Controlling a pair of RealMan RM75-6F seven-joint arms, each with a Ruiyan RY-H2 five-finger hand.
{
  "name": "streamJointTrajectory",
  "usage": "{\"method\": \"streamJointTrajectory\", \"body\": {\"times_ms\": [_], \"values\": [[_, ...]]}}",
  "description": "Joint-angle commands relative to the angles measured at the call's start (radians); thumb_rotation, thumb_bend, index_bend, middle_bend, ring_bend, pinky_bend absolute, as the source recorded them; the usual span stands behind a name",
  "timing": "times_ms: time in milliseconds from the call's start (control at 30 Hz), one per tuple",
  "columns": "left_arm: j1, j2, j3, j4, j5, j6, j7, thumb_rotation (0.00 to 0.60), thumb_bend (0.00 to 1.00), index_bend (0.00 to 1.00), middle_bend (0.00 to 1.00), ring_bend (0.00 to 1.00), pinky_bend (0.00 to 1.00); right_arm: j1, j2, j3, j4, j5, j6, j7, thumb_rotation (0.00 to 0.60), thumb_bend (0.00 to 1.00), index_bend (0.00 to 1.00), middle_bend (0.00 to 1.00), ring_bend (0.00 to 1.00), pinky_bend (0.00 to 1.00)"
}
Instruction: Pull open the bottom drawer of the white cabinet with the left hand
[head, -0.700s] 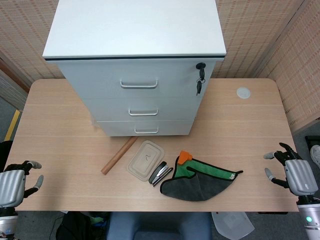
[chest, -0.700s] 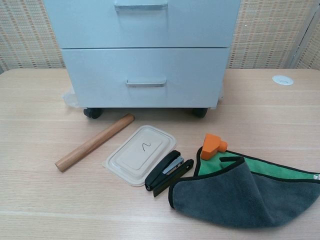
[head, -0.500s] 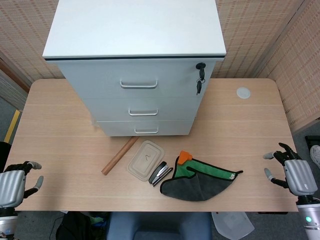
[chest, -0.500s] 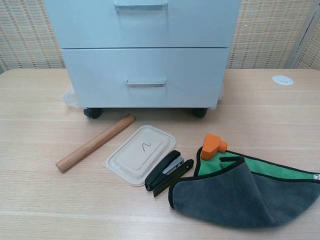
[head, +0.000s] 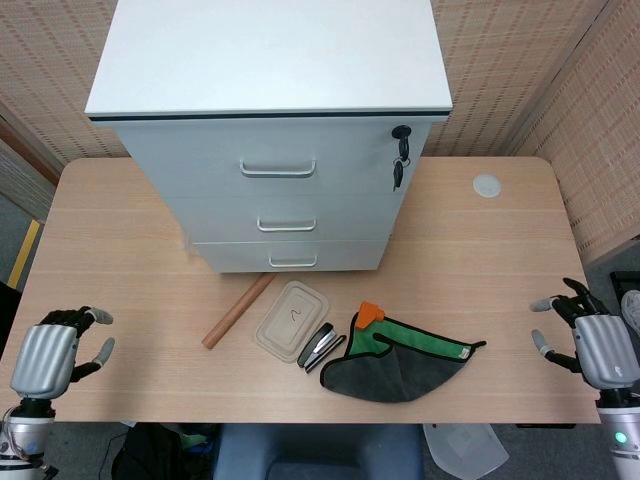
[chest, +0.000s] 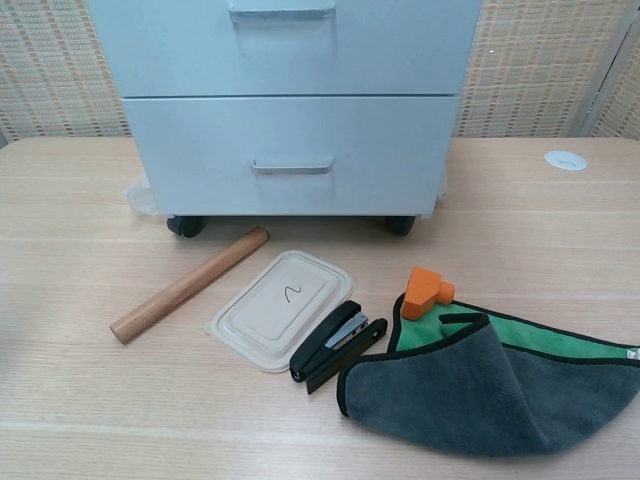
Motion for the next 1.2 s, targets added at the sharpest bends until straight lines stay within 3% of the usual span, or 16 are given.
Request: {"method": "streamJointTrajectory", "body": {"times_ms": [33,100,200,333,433,567,767,1200], "values": [[-0.066,0.008,-0.014,-0.007,0.051,-0.058,-0.09,0.6,0.32,0.41,0.55,0.58,0.63,0.004,-0.006,0.009,0.0,-0.004,0.008,-0.013,0.6,0.29,0.4,0.39,0.27,0.28],[-0.106,0.006,-0.027,-0.014,0.059,-0.098,-0.132,0.6,0.32,0.4,0.63,0.66,0.76,0.01,-0.002,0.013,-0.007,-0.006,0.005,-0.023,0.6,0.29,0.4,0.39,0.27,0.28],[-0.161,-0.005,-0.048,-0.025,0.07,-0.145,-0.136,0.6,0.32,0.39,0.77,0.79,0.88,0.016,0.002,0.015,-0.019,-0.013,0.005,-0.032,0.6,0.29,0.4,0.39,0.26,0.28],[-0.233,-0.037,-0.078,-0.044,0.059,-0.21,-0.201,0.6,0.39,0.4,0.92,0.93,0.98,0.018,0.009,0.014,-0.026,-0.012,0.002,-0.034,0.6,0.29,0.4,0.38,0.26,0.28],[-0.283,-0.074,-0.1,-0.028,0.049,-0.248,-0.157,0.6,0.49,0.4,0.98,0.98,1.0,0.018,0.012,0.011,-0.027,-0.013,-0.002,-0.035,0.6,0.29,0.4,0.38,0.26,0.28],[-0.344,-0.121,-0.112,-0.031,0.008,-0.325,-0.057,0.6,0.54,0.37,1.0,1.0,1.0,0.019,0.012,0.008,-0.026,-0.013,-0.005,-0.031,0.6,0.29,0.4,0.38,0.26,0.28],[-0.438,-0.207,-0.154,-0.015,-0.136,-0.432,0.099,0.6,0.57,0.31,1.0,1.0,1.0,0.027,0.012,0.005,-0.023,-0.016,-0.016,-0.025,0.6,0.29,0.4,0.38,0.26,0.28],[-0.59,-0.347,-0.203,0.088,-0.37,-0.516,0.291,0.6,0.59,0.24,1.0,1.0,1.0,0.032,0.014,-0.002,0.004,-0.01,-0.033,0.0,0.6,0.29,0.4,0.37,0.26,0.28]]}}
